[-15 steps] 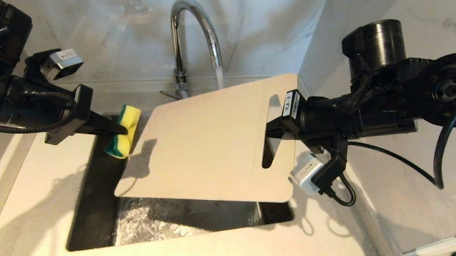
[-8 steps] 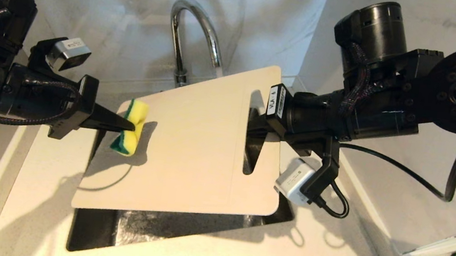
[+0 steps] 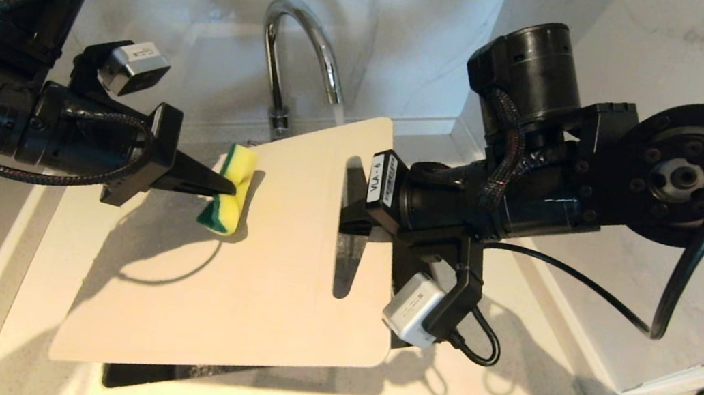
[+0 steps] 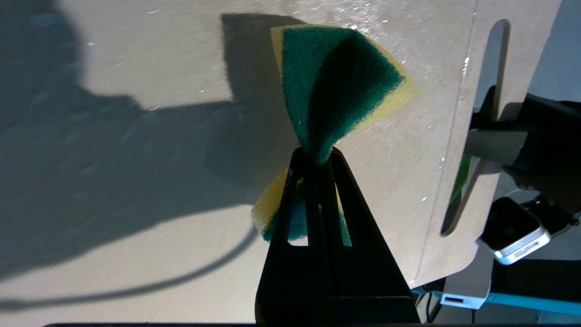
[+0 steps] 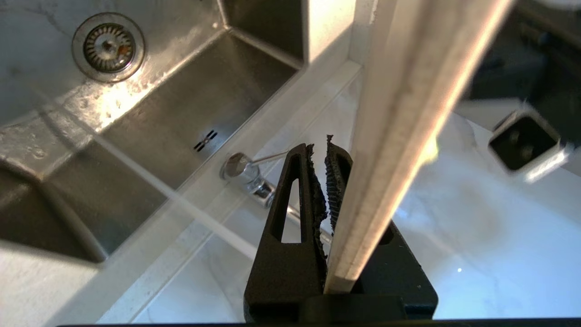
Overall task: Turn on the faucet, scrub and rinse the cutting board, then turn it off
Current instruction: Scrub the cutting board underwater
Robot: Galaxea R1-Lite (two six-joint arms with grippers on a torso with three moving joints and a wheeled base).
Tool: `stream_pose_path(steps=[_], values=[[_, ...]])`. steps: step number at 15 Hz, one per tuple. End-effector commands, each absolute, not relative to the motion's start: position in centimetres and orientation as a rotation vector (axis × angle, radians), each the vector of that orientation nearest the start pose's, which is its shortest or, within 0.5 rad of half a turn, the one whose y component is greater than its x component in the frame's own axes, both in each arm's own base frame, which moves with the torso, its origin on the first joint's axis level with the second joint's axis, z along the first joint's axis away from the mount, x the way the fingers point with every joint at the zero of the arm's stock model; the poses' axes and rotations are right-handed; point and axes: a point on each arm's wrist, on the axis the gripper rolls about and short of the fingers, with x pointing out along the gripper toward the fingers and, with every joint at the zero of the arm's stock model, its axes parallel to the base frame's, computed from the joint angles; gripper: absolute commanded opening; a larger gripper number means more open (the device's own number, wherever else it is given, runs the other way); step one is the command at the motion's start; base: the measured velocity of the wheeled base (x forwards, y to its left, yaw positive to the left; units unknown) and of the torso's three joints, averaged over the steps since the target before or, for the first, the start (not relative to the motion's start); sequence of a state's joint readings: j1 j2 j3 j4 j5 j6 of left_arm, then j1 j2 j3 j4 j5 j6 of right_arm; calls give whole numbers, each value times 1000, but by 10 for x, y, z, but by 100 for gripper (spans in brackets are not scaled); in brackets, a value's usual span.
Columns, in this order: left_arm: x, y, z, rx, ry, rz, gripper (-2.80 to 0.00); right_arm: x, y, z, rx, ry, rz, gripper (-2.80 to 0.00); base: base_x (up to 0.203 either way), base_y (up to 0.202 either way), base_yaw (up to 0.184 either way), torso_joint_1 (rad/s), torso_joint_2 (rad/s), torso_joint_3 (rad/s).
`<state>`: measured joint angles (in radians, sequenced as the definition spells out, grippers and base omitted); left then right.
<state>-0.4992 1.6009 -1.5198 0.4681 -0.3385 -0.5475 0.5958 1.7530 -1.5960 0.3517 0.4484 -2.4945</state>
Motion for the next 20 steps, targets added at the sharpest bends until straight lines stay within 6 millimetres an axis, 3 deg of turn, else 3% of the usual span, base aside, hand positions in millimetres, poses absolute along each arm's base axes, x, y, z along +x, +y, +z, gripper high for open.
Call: stream_pose_path(steps=[1,4,8,11,17,20], values=[[245,-148,314,-467,768,-653,-280,261,197,284,-2182,-1046,1102,-280,0,0,0,0,0,0],[255,-155,318,-468,772,-654,-280,258,198,275,-2176,-1039,1141,-280,0,0,0,0,0,0],[274,-169,303,-459,828,-645,-280,253,199,275,-2178,-1068,1107,-280,0,0,0,0,0,0],[278,-168,295,-458,852,-625,-280,251,198,278,-2180,-1073,1094,-280,0,0,0,0,0,0],[286,-138,278,-481,891,-520,-280,248,196,281,-2180,-1080,1083,-280,0,0,0,0,0,0],[291,-119,257,-480,941,-462,-280,248,196,281,-2179,-1080,1081,-280,0,0,0,0,0,0]])
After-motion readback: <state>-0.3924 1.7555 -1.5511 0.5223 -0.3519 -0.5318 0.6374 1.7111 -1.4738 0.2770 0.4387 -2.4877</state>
